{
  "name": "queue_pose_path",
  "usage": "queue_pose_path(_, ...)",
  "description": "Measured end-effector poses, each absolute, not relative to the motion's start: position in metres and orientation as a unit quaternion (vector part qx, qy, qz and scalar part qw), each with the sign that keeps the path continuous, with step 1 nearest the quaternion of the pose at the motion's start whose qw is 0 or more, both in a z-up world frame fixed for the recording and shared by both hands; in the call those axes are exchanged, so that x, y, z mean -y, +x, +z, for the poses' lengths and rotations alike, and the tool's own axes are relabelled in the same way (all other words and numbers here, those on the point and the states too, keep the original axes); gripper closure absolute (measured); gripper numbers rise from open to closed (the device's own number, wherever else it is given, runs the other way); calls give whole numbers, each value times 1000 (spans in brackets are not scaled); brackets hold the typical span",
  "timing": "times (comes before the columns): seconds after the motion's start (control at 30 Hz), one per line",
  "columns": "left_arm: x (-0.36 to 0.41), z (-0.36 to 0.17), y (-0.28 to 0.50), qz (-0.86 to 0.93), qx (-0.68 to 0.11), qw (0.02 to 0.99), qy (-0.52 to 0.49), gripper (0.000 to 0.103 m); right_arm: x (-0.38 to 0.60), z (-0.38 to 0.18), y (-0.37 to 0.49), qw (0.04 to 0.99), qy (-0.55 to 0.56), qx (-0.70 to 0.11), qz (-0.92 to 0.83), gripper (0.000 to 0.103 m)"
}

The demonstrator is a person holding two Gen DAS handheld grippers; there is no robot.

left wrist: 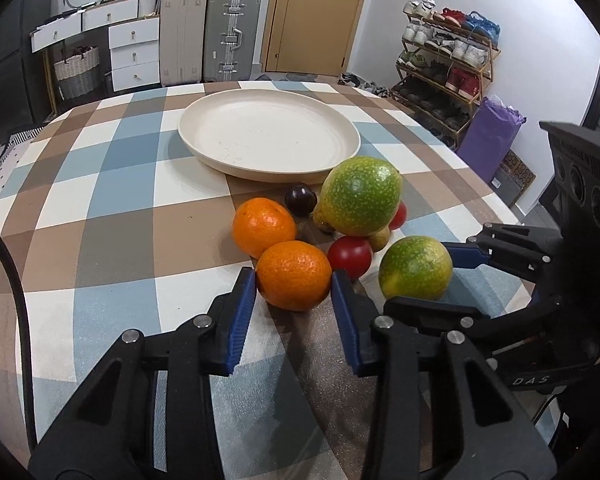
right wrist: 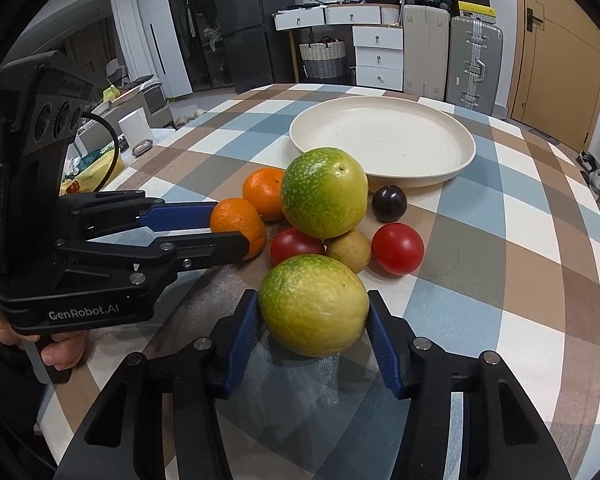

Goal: Organize fruits
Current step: 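Lift the orange with the left tool while the right tool carries the yellow fruit over the plate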

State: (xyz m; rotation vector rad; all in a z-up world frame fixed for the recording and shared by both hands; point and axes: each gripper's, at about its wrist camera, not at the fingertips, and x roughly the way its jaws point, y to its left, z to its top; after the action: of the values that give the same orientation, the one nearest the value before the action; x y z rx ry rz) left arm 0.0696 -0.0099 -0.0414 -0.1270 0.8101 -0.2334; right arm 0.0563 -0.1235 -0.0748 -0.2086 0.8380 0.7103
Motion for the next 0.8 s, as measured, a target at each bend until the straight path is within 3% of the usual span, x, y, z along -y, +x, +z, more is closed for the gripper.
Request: queue_pose_path(0.8,-11,10,60,-65,-302,948,-73,67,168,-20,80,896,-21,-310,318,49)
